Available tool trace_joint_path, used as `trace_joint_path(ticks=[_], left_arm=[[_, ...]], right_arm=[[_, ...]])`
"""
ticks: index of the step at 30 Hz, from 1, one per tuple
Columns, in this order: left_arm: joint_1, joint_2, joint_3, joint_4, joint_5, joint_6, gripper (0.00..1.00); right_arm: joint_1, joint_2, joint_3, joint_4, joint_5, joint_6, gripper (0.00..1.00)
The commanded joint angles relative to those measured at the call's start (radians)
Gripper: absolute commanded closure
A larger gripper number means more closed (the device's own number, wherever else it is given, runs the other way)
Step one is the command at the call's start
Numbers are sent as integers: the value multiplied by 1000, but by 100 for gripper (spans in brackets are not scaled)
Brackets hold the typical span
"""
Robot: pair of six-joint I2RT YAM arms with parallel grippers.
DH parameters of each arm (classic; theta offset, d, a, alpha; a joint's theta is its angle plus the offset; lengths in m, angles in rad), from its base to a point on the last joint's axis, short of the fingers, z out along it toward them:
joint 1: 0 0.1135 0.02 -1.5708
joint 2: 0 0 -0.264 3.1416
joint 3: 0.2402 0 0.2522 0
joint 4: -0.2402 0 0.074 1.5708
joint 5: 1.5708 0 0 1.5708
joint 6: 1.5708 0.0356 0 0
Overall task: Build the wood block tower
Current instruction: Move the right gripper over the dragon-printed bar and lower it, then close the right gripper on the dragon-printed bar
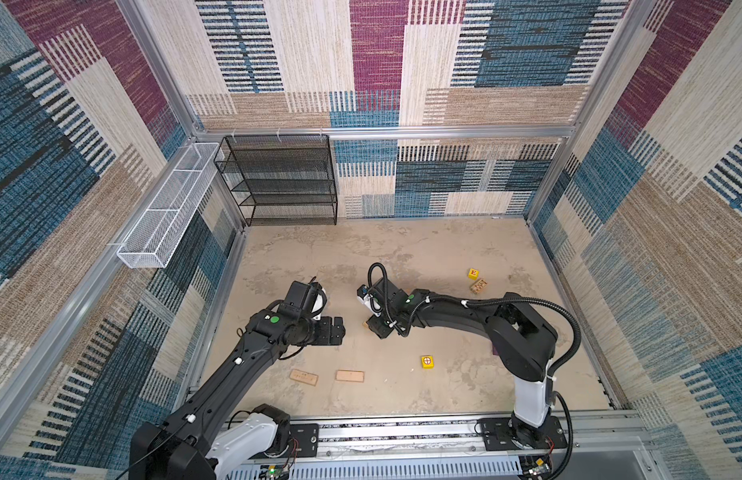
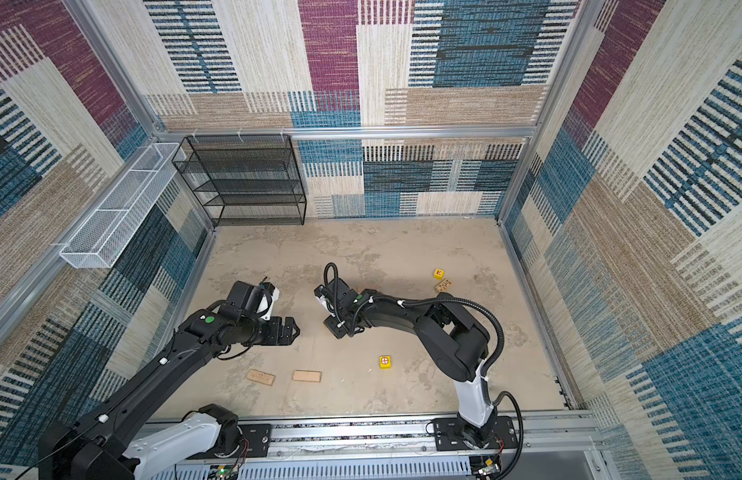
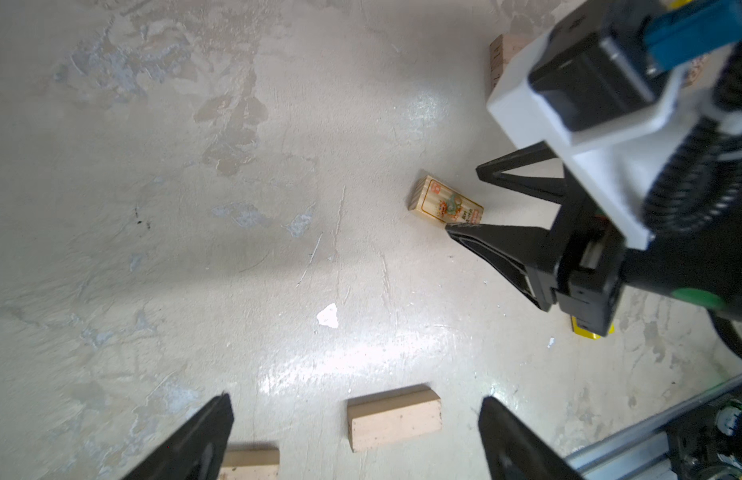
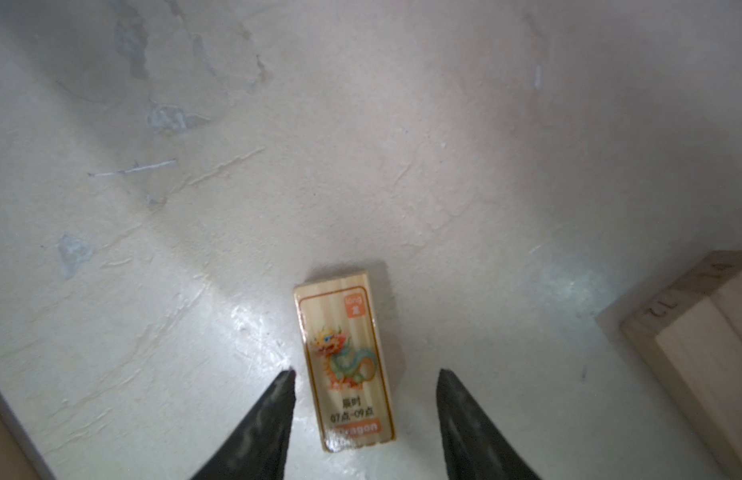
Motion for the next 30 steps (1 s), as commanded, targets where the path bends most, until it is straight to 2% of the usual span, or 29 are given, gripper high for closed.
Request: trace_joint_path(ticks=[1,6,13,16,21,24,26,30], left_arm=[[1,-27,-7,18,-9,18,3],[1,-66,-19,26,-12,20,3],[1,-95,-27,35,-13,19,3],[2,-95,-28,36,-8,21,3],[1,-97,-28,36,-9,21,3],[1,-100,-28,36,-12,23,3],[1,-101,-28,36,-12,23,3],[1,-96,-28,34,-18,23,3]], right_arm=[[3,15,21,-18,19,-2,43],[5,38,46,-42,28,-7,49],[11,68,64,-60,45,-4,52],[14,78,74,-70,50,-4,58],[15,80,85,-79,73,8,61],[16,76,90,-84,85,17,60],[16,75,95,-87,84,22,51],[16,77,96,-88,79,24,52]])
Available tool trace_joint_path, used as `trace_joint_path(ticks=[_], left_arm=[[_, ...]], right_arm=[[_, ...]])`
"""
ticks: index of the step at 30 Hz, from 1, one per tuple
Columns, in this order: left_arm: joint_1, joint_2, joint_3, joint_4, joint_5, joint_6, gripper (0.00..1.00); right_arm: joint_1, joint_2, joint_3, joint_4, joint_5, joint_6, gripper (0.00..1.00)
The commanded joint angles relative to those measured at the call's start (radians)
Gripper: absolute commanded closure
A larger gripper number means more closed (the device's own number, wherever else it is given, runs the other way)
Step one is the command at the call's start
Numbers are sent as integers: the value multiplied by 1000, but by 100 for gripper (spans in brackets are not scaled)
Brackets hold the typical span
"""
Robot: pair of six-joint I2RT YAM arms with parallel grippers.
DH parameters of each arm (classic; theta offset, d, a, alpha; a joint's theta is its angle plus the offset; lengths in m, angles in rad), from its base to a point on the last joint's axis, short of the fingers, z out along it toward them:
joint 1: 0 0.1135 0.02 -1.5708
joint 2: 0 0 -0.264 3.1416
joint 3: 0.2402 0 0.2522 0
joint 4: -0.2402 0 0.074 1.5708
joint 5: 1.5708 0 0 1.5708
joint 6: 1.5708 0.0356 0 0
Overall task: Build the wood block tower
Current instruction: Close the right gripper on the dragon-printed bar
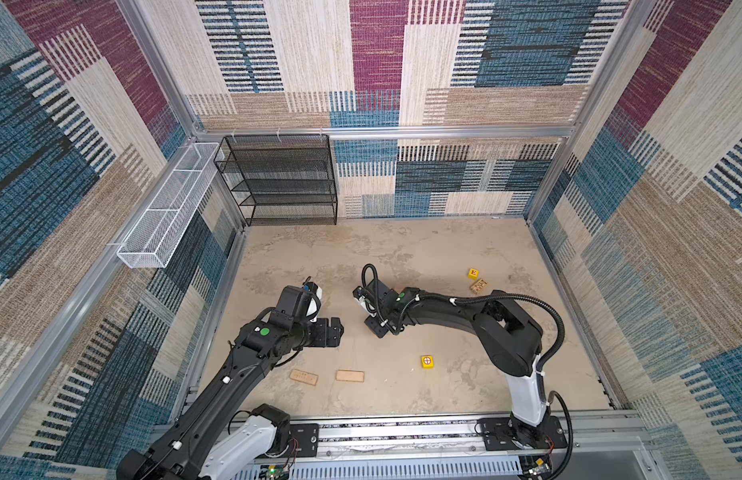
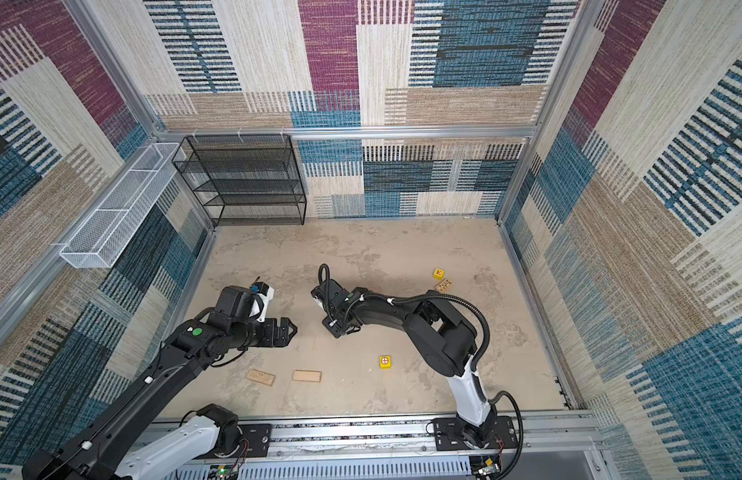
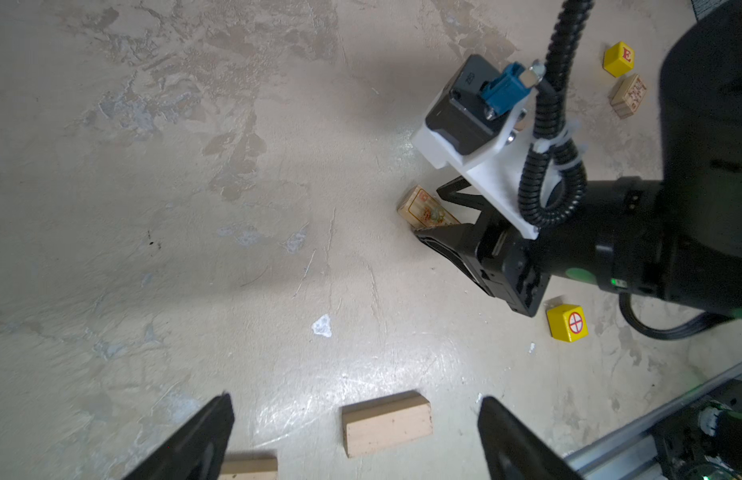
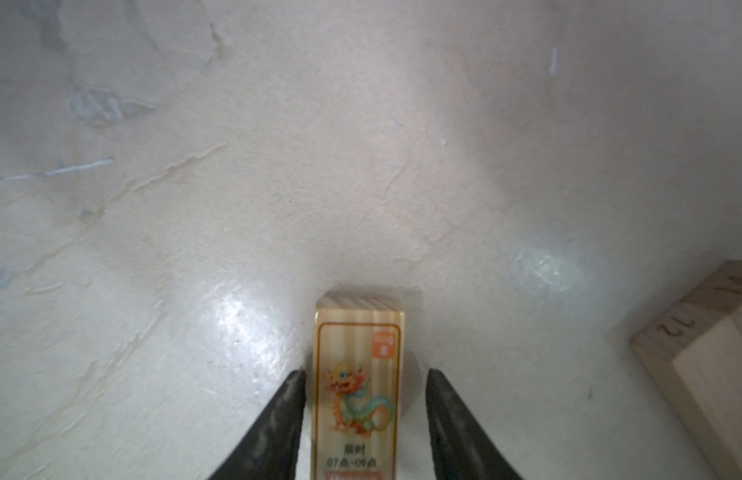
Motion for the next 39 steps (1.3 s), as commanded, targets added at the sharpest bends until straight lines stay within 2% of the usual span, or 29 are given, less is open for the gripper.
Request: trace_joint_path(ticks=[1,7,16,21,39], left_arm=[[1,3,-3,12,-16,18,3],[1,3,-3,12,-14,18,3],[1,17,-1,8,-14,19,4],[1,15,-1,7,-20,17,4],[1,21,0,0,-31,17,4]], right_arm=[[1,-1,7,-9,5,18,54],[1,-4,8,-8,5,21,59],[1,-11,6,-11,9,35,51],[1,-24,0,-4,11,38,56],[1,-20,-5,-6,13,63,61]])
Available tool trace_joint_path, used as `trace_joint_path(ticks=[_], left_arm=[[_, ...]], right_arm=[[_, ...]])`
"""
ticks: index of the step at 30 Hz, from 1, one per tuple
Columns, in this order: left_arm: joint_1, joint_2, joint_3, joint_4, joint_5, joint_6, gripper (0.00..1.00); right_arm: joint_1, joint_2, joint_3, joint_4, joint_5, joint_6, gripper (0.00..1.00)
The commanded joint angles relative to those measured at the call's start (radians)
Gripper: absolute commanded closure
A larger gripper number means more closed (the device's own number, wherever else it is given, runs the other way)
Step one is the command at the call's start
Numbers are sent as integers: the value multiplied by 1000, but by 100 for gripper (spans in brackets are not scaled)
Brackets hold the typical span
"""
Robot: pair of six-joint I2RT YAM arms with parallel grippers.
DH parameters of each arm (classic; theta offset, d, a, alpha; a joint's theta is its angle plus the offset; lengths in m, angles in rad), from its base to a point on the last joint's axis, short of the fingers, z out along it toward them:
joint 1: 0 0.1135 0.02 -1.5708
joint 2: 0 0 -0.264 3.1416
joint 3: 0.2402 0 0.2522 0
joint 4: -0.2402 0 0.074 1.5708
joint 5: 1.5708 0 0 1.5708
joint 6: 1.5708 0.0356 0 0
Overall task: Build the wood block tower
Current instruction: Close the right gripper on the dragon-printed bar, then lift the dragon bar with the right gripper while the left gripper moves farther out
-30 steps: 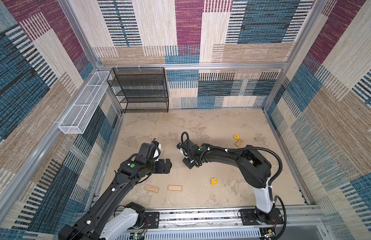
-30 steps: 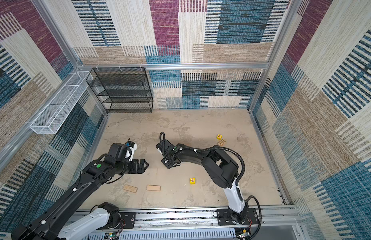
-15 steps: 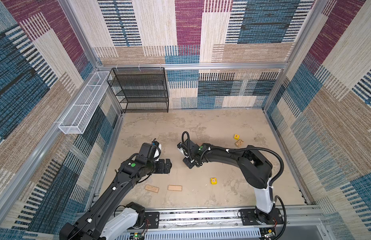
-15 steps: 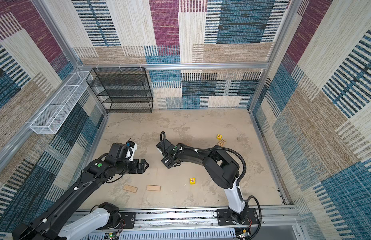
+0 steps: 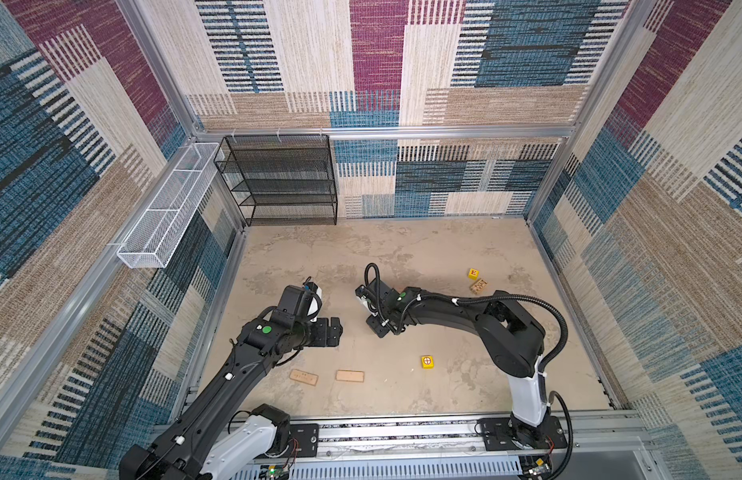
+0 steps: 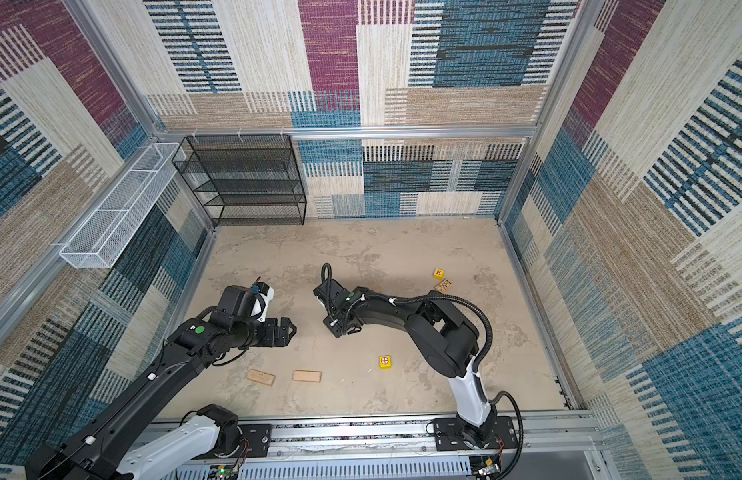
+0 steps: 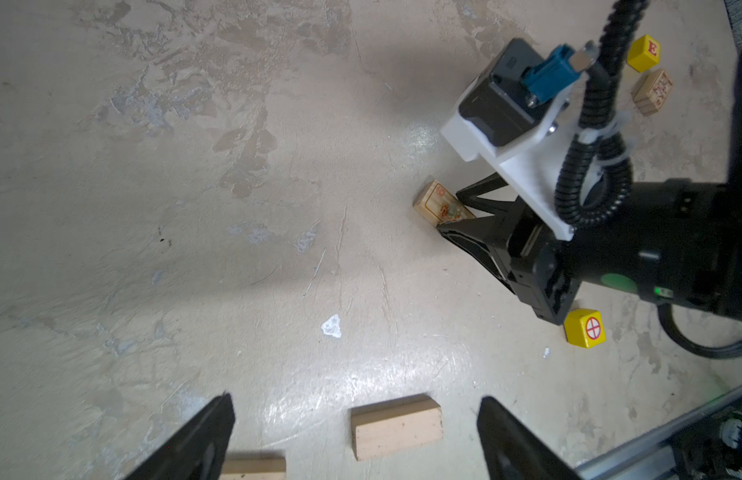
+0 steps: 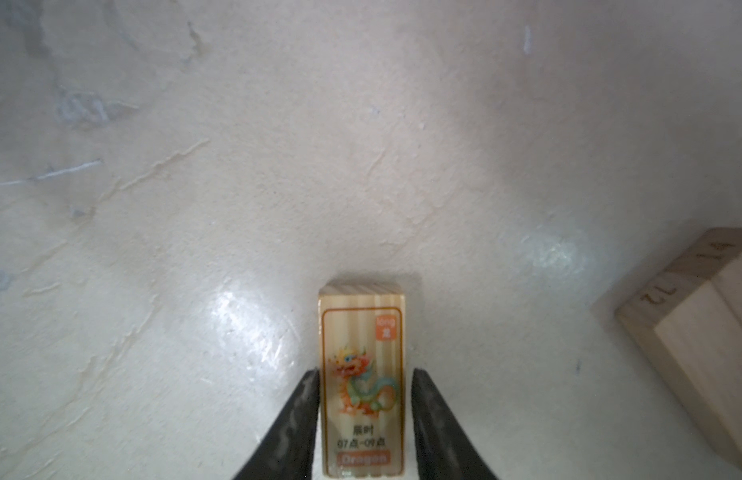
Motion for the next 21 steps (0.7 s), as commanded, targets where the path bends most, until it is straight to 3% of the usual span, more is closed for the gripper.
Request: trace_joint_path(ticks=[1,13,21], left_arm=[[1,1,1,0,-10,15,4],[1,-2,4,-5,-31,14,4],[1,-1,4,-9,-39,14,4]], right_arm=[[1,-6,1,16,3,18,62],[1,-1,-3,16,23,34,64],[1,-6,-3,16,23,47,72]])
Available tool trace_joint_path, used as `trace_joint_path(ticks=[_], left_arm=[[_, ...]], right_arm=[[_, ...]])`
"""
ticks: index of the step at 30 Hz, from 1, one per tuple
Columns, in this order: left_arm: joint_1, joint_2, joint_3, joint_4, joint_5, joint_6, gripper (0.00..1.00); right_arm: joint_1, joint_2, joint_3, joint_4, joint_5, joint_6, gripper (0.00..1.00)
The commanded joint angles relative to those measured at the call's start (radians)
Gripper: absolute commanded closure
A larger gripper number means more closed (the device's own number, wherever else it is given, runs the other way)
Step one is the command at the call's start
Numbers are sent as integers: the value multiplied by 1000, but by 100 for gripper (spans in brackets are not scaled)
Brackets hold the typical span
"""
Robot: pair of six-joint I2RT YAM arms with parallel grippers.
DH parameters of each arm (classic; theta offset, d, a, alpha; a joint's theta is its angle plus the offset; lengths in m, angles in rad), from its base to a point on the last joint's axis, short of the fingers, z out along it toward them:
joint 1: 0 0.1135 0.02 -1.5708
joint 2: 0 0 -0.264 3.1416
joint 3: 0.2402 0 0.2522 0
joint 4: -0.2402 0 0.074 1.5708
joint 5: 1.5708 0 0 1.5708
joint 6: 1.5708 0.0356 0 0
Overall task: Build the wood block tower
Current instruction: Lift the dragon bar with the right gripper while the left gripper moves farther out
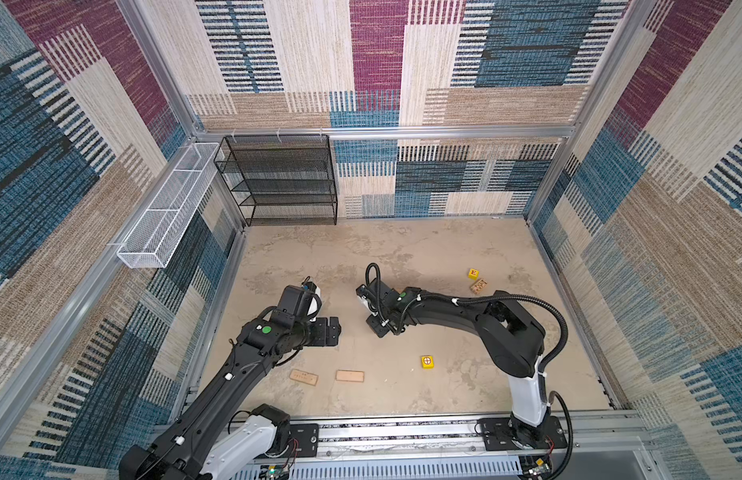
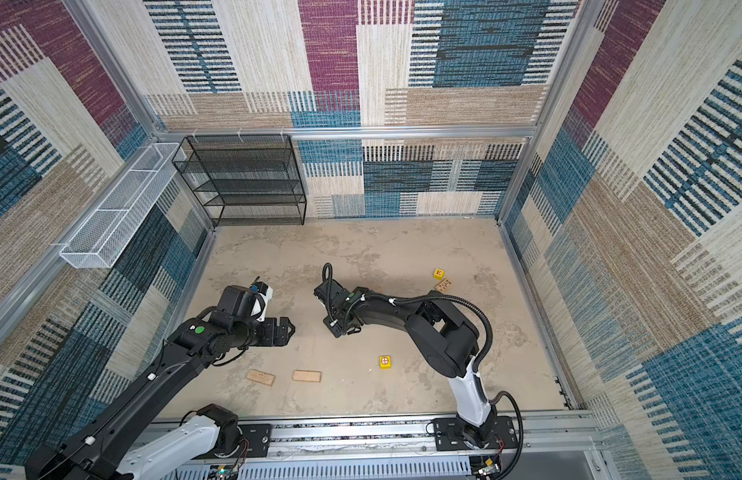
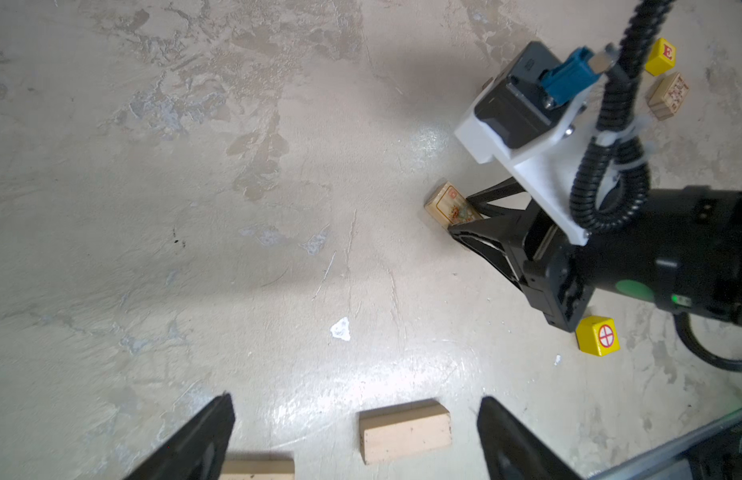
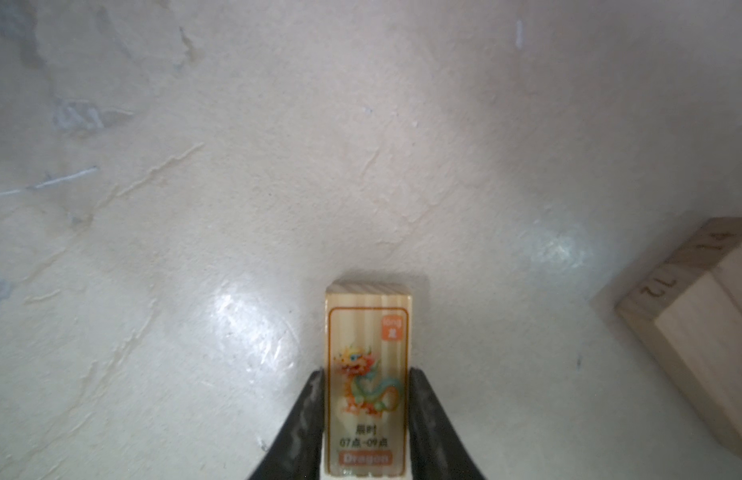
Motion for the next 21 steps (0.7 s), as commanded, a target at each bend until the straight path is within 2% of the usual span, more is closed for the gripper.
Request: trace_joint_path(ticks=[1,7,14,18,21], left_arm=[[1,0,4,-8,-16,14,4],[3,-5,6,-14,-37,13,4],[5,-11,9,-18,-59,13,4],[10,3,28,13,-71,40,5],[11,57,113,15,-80,82,6]], right_arm=[[0,-8,-2,16,17,22,72],[1,-26,-6,21,23,55,80],[-1,-75,-18,44,49,99,100],[-7,-117,-29,62,81,109,100],[-23,-159,-41,89,103,124,100]])
